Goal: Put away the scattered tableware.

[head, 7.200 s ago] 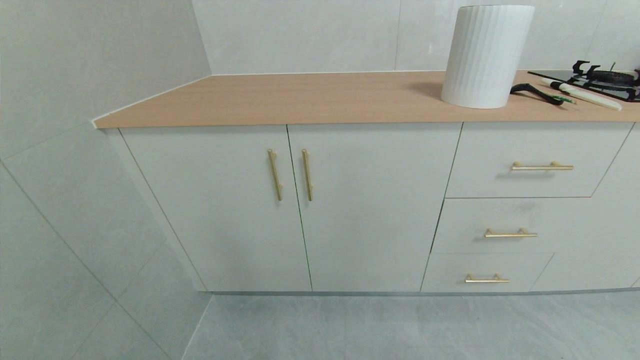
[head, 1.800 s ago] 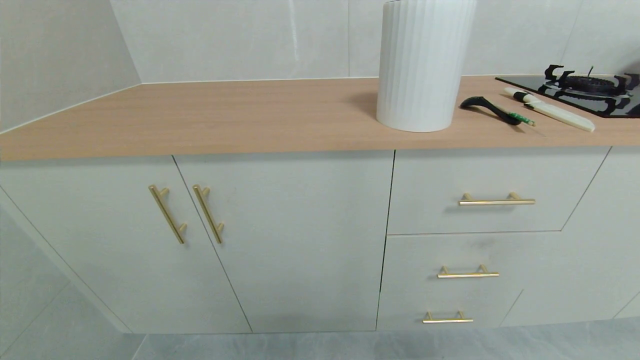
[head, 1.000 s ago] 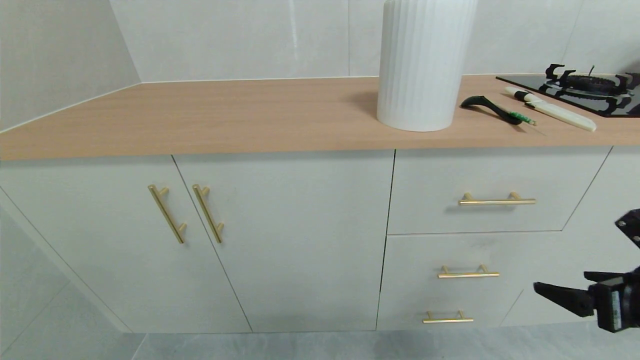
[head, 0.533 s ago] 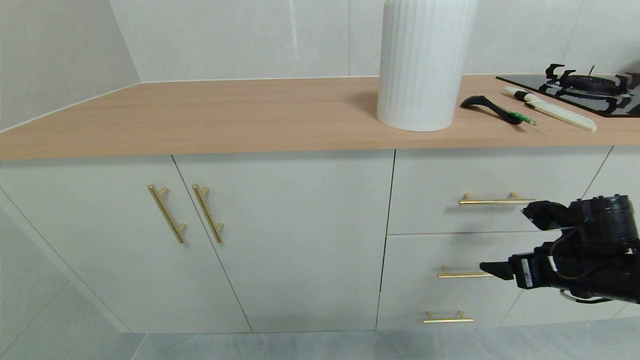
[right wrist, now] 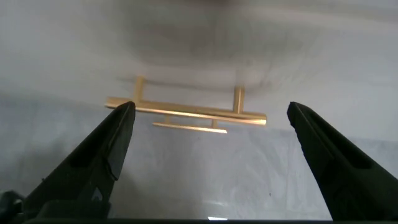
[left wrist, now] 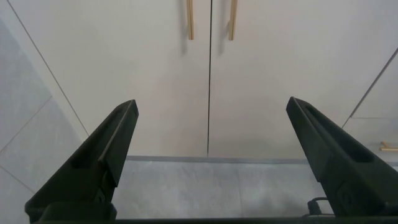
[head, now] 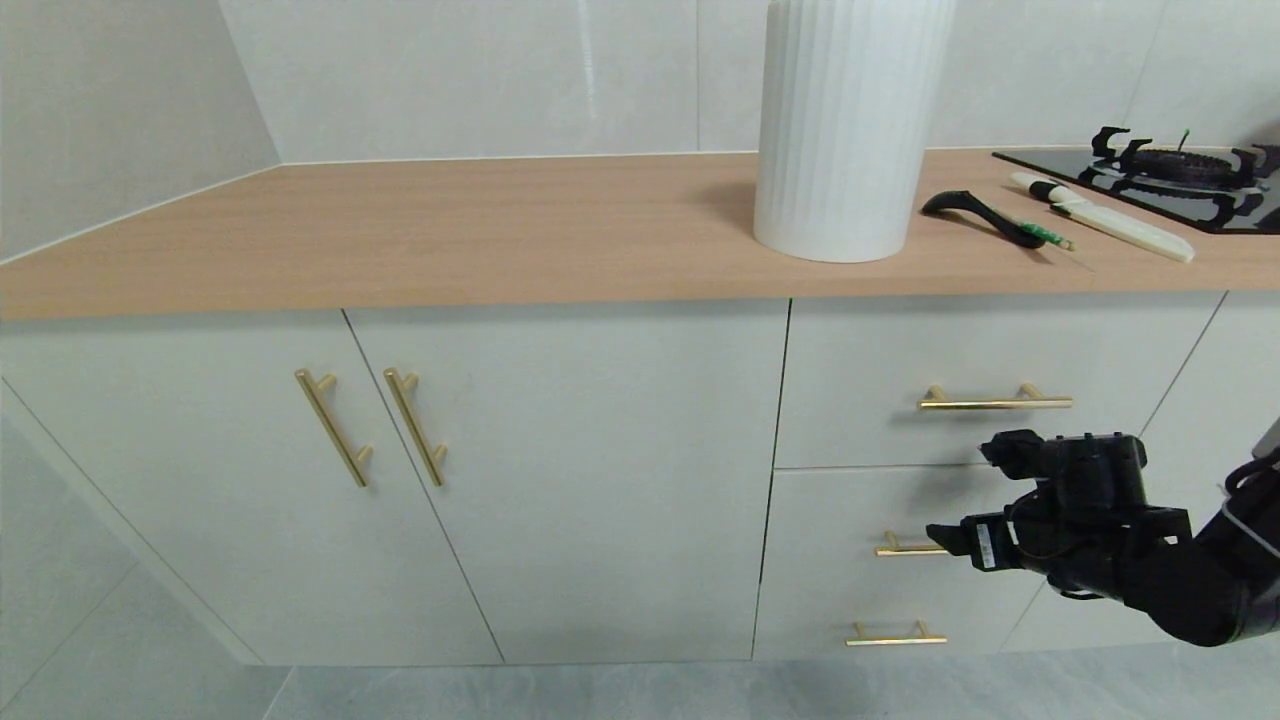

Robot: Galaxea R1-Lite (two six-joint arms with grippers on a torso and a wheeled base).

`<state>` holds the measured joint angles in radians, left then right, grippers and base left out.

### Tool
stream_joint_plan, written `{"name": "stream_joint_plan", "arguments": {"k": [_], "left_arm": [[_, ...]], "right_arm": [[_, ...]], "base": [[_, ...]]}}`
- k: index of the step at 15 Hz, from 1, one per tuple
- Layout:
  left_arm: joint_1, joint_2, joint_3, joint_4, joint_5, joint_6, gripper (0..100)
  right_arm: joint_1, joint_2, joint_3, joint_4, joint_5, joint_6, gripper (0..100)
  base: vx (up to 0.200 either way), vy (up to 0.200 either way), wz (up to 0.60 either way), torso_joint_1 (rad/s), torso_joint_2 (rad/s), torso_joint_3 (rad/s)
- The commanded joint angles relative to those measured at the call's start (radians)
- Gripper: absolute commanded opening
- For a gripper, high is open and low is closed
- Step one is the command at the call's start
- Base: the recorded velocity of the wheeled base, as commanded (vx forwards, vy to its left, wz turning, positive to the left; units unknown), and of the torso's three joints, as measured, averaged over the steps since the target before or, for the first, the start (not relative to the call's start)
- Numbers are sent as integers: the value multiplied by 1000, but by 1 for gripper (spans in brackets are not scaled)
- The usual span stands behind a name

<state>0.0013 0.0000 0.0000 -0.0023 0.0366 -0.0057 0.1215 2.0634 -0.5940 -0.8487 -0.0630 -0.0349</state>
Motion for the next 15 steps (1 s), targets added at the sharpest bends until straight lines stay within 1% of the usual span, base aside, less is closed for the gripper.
{"name": "stream_joint_plan", "arguments": {"k": [1, 5, 9, 15], "left_arm": [[0, 2, 0, -1, 0, 0, 100], [0, 2, 0, -1, 0, 0, 100], [0, 2, 0, -1, 0, 0, 100], [0, 2, 0, -1, 0, 0, 100]], "right_arm": [[0, 78, -1, -36, -3, 0, 100], [0, 152, -21, -127, -63, 0, 100], [0, 211, -23, -217, -70, -13, 100], [0, 241, -23, -230, -92, -30, 100]], "base": [[0, 0, 0, 0, 0, 0], [0, 0, 0, 0, 0, 0], [0, 0, 0, 0, 0, 0], [0, 0, 0, 0, 0, 0]]}}
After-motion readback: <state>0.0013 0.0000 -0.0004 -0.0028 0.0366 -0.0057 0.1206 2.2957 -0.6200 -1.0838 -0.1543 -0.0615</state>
